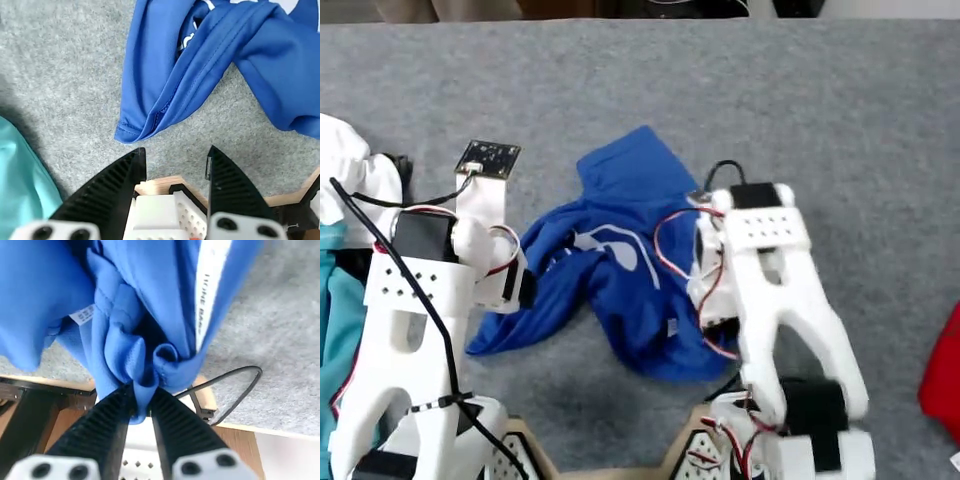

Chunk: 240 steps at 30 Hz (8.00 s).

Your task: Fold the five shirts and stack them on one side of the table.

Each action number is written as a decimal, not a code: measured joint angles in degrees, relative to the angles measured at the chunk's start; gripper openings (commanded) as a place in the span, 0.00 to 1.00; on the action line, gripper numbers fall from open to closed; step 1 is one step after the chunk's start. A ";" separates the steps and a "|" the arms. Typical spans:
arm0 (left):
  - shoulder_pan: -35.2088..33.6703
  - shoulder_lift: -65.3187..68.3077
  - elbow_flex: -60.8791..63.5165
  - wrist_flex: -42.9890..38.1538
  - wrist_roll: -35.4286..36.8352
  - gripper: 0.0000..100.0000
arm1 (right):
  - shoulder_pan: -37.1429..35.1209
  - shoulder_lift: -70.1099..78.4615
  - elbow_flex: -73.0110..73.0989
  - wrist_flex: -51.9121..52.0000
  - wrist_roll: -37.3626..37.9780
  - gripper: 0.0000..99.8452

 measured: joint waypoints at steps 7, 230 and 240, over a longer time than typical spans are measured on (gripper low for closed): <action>-6.33 0.00 -4.04 0.00 -2.73 0.21 | 4.57 -8.79 1.14 0.00 3.78 0.01; -21.54 56.09 -13.54 -11.69 10.64 0.02 | -1.67 82.64 -125.36 -13.98 0.70 0.01; -17.05 56.18 -42.90 -2.29 4.22 0.02 | -1.67 79.30 -125.36 -13.98 0.70 0.01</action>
